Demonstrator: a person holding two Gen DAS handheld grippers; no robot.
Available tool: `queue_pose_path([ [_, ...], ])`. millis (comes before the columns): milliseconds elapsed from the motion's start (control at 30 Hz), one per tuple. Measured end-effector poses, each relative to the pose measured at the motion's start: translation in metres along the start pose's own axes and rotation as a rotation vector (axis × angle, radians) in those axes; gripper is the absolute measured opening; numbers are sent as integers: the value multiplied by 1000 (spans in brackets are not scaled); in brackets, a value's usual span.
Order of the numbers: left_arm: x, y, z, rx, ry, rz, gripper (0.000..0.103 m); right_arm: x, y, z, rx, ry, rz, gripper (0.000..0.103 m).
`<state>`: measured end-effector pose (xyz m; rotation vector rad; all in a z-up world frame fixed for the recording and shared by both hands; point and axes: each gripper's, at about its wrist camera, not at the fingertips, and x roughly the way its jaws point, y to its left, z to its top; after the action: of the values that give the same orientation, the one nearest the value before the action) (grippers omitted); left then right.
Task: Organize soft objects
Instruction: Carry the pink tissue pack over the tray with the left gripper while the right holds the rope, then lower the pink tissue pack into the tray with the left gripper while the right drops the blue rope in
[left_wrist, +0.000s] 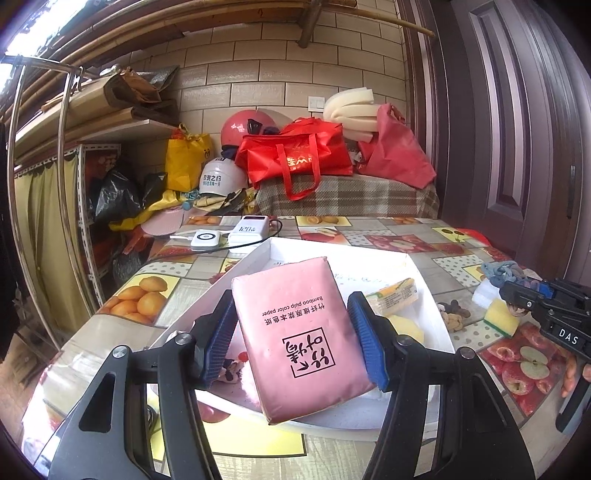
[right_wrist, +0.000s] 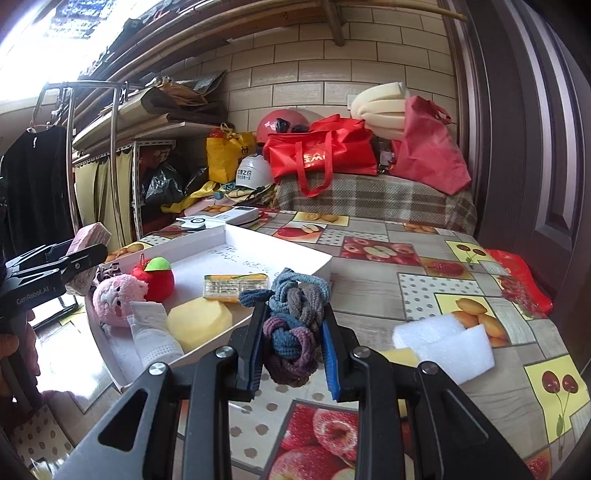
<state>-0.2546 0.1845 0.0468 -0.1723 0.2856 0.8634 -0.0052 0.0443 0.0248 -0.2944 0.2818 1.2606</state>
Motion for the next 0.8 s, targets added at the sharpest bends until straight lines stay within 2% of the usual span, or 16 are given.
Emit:
queue_pose_path([
  [433, 3, 2, -1, -8, 0, 9, 61, 9, 9, 3, 11, 4, 28, 26],
  [800, 19, 21, 3, -19, -4, 90, 61, 24, 23, 10, 3, 7, 69, 26],
])
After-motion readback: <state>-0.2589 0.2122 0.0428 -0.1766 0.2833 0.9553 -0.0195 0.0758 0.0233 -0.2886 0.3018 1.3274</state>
